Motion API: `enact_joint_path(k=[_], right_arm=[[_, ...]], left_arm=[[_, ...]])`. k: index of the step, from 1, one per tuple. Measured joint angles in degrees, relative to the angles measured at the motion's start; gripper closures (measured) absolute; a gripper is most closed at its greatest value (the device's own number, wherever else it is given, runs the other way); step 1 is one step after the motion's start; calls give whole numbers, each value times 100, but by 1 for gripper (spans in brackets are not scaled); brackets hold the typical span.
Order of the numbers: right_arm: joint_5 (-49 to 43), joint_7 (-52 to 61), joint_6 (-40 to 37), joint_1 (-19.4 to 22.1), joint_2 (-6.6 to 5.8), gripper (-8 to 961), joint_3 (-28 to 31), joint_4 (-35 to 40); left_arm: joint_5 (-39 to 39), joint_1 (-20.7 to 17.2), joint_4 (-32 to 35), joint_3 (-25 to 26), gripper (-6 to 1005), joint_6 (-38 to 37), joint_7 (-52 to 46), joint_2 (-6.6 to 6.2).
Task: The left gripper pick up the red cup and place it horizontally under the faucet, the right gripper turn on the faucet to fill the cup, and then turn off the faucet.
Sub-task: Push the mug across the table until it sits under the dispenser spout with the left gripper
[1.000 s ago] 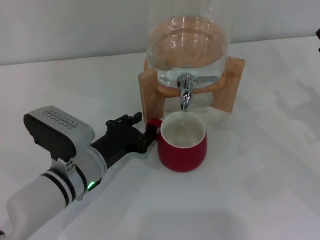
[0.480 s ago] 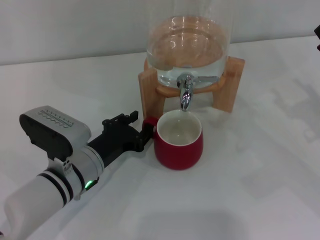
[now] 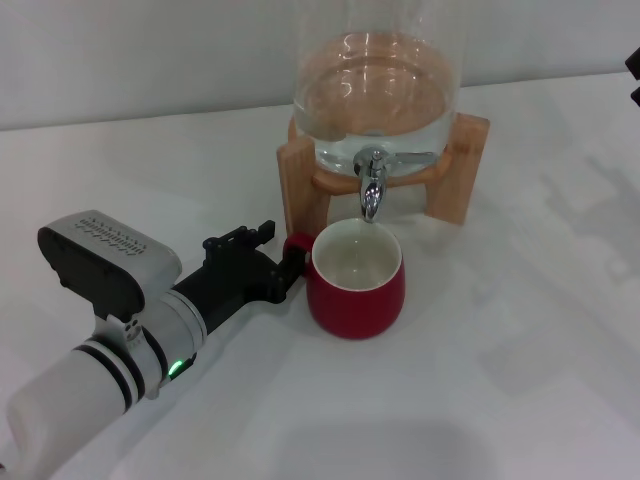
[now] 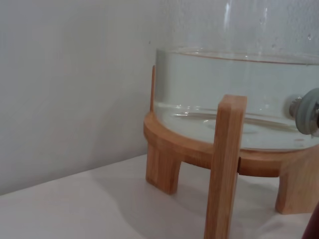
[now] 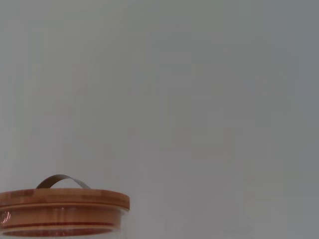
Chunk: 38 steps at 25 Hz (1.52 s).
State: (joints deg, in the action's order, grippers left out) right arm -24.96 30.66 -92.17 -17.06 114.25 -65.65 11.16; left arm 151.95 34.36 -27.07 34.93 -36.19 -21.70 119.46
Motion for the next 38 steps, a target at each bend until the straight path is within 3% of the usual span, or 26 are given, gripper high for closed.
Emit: enact_joint_path(k=[38], right_arm=[[-27, -8, 105, -17, 4, 196, -35, 1]], left_arm=[[16, -213, -70, -66, 544, 30, 173, 25]])
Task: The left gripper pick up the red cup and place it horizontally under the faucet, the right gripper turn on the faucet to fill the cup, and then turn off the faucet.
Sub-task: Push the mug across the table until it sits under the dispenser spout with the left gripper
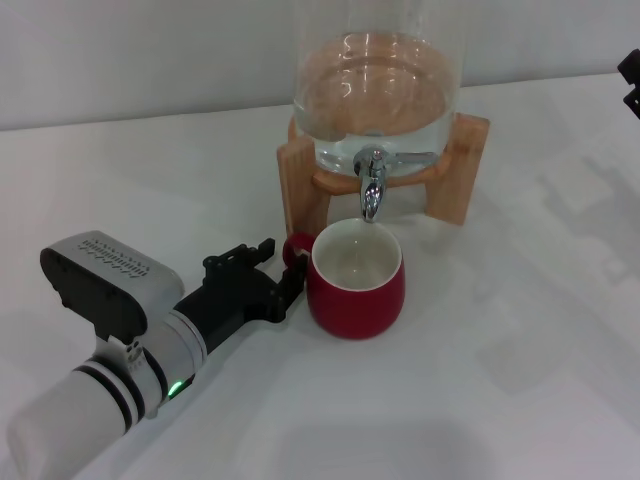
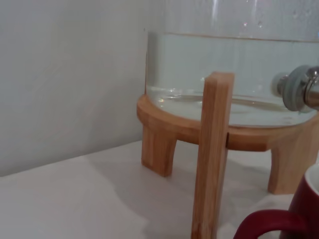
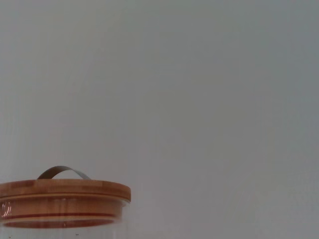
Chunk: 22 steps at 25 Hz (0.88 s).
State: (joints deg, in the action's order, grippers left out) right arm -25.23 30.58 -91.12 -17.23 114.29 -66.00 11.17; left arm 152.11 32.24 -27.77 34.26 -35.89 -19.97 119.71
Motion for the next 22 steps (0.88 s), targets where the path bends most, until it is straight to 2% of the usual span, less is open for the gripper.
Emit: enact_joint_path(k=[22], right_arm=[[0, -8, 123, -67, 6, 200, -9, -1]], left_arm=[[-26, -2, -5, 71, 544, 124, 49, -17]])
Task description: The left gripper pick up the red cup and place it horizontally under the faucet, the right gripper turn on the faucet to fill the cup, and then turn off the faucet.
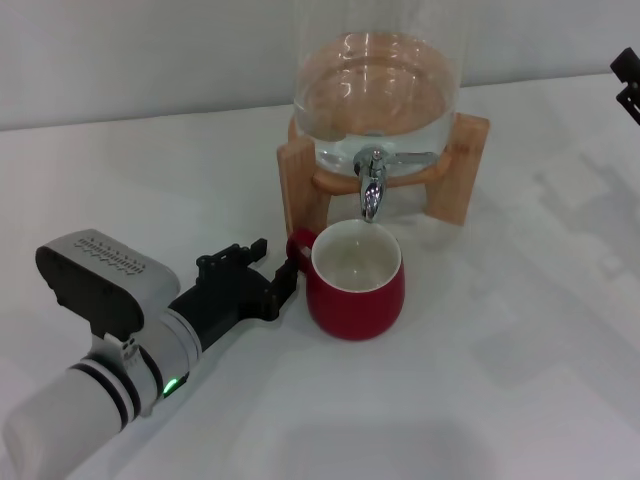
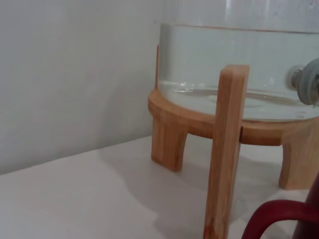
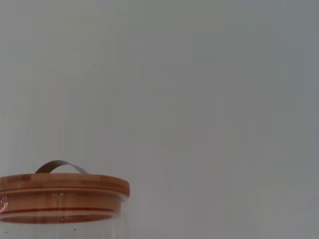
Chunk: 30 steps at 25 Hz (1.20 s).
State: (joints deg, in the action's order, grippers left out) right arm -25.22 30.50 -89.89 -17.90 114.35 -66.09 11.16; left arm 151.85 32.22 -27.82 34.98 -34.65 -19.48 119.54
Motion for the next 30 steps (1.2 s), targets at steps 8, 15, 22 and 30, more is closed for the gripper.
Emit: enact_joint_path(k=[8, 15, 22, 30], right_arm=[[0, -1, 8, -3, -11, 202, 0, 0], [0, -1, 8, -3, -18, 203, 7, 0], [0, -1, 8, -7, -18, 203, 19, 0], [0, -1, 8, -21, -23, 203, 29, 0]], left_arm=[[6, 69, -19, -2, 544, 28, 85, -2], [8, 74, -231, 5, 544, 288, 303, -6], [13, 30, -282, 98, 545, 293, 438, -10], [11, 16, -263, 156, 545, 250, 466, -10]])
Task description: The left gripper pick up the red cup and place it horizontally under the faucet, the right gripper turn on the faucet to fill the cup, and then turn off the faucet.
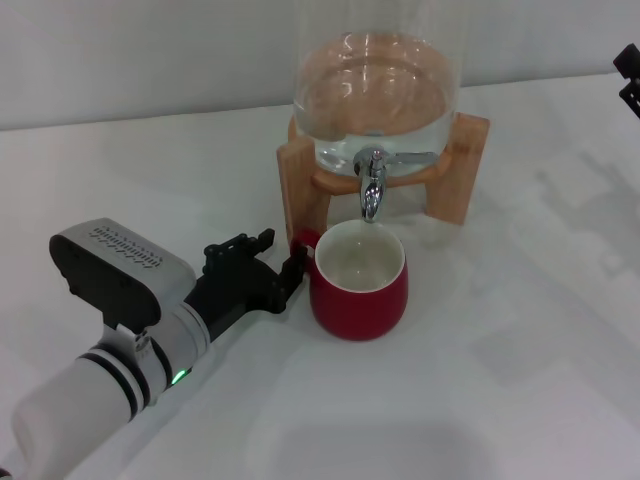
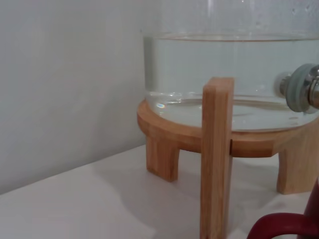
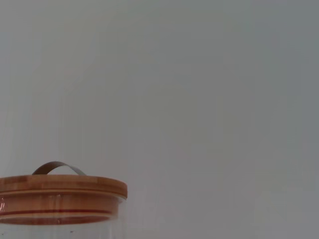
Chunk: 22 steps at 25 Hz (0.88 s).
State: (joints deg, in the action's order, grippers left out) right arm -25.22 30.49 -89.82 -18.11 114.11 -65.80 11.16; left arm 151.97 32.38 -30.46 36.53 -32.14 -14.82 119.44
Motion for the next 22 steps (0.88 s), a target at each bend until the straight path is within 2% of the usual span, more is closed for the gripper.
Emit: enact_joint_path(k=[10, 22], right_arm=[[0, 0, 7, -26, 18, 203, 7, 0], [0, 0, 9, -31, 33, 203, 9, 0]], left_arm=[[-4, -91, 35, 12, 544, -350, 74, 3], [-2, -160, 40, 11, 545, -389, 211, 12]])
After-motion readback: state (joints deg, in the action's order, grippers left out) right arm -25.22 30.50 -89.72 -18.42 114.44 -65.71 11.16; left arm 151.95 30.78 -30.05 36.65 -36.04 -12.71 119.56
